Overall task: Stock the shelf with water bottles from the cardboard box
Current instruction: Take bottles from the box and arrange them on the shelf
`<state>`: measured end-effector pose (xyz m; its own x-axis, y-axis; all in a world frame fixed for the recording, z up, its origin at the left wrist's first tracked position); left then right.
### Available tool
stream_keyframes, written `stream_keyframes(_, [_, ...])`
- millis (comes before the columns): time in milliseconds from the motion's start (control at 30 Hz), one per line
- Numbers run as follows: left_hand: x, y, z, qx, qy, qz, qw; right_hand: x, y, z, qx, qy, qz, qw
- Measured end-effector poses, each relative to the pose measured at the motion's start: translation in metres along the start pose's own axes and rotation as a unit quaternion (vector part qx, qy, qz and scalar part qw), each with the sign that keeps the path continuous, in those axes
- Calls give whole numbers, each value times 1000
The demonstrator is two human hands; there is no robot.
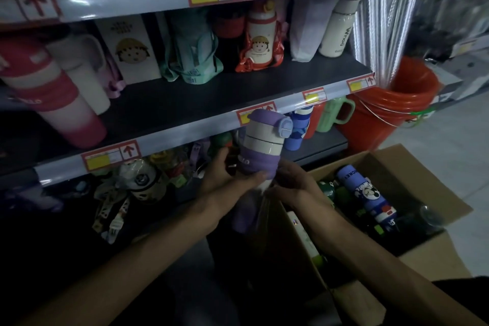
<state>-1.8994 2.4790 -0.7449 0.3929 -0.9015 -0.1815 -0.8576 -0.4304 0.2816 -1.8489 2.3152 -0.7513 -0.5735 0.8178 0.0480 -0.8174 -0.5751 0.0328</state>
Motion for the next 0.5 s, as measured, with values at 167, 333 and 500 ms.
stream_keyframes(167, [-15, 14, -19, 98, -40, -84, 991, 8, -6, -2, -9, 20, 11, 1000])
stream_keyframes(333, [-37, 18, -36, 162, -43, -140, 976, 31, -14, 2, -12, 21, 38, 999])
stream_keyframes(500, [-61, 9, -38, 112, 66, -101, 986, 65, -19, 20, -24, 3, 92, 995])
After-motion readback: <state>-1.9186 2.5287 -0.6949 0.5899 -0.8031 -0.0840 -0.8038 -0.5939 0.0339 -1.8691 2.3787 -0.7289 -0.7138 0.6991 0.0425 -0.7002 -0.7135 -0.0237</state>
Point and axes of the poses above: each hand's wrist, its own y-axis away from the middle knuckle, its own x-axis out of the palm, z = x × y, the point moved 7 cm from there along -y, towards the middle knuckle, and after that the axes turned 7 degrees about -x, right-handed, at the moved point
